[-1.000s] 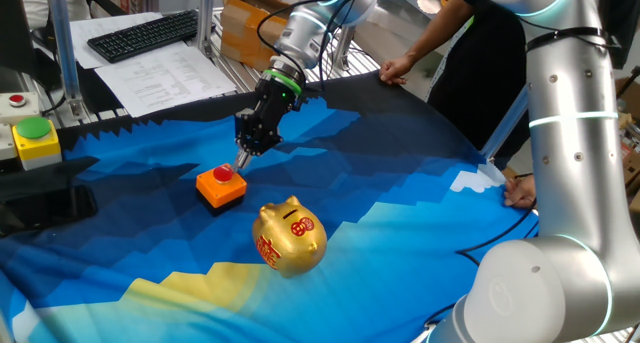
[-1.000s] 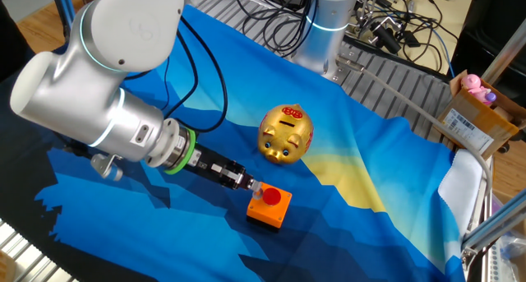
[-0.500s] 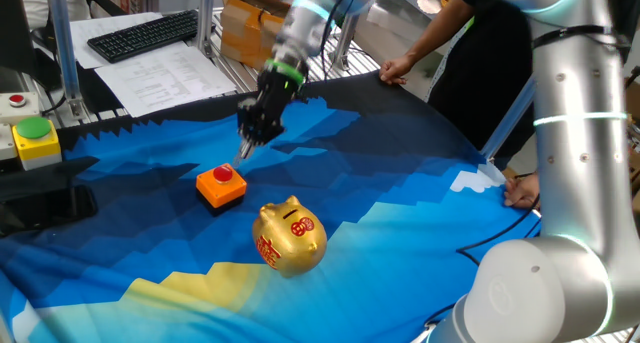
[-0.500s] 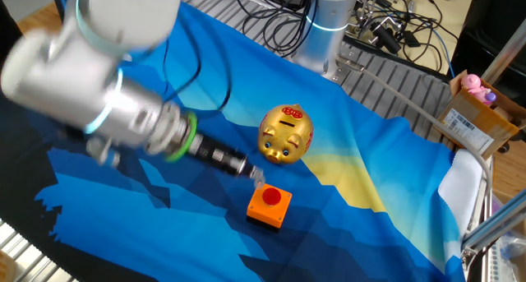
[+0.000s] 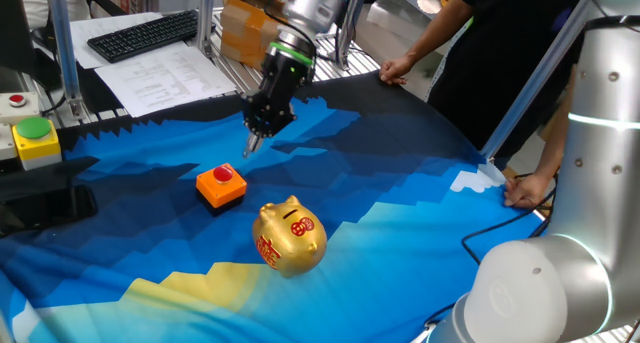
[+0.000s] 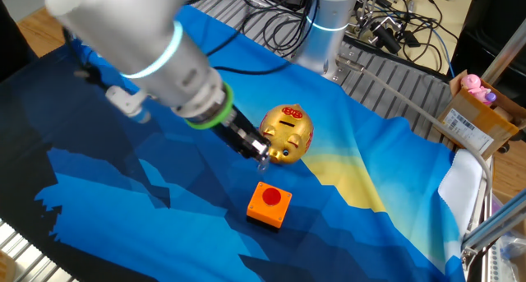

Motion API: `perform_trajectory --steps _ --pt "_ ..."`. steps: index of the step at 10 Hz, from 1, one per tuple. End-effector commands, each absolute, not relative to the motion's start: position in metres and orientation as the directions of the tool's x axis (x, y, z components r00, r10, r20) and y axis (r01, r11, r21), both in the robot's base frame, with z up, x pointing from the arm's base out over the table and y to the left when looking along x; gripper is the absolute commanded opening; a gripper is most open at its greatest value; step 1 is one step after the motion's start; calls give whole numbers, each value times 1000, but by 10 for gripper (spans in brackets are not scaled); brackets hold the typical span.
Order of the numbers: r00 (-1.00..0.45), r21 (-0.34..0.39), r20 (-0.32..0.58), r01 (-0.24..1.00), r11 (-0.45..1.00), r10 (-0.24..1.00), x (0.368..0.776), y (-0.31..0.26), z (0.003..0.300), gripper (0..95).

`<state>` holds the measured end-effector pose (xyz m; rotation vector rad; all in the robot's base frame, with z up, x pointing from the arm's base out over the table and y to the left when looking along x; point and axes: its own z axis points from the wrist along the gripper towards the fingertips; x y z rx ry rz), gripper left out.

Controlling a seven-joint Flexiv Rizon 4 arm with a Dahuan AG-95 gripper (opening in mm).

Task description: Drop coins into a piggy bank

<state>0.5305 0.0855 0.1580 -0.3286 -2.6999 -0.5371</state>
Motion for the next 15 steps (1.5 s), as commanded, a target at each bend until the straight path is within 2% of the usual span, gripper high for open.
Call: perform_trajectory --steps 1,7,11,15 --pt "-880 66 326 386 920 345 526 85 158 0" --pt "-677 -72 333 676 733 657 498 87 143 0" --pt "-607 -102 346 734 672 716 466 73 152 0" --pt "-459 -149 330 837 526 825 431 71 149 0"
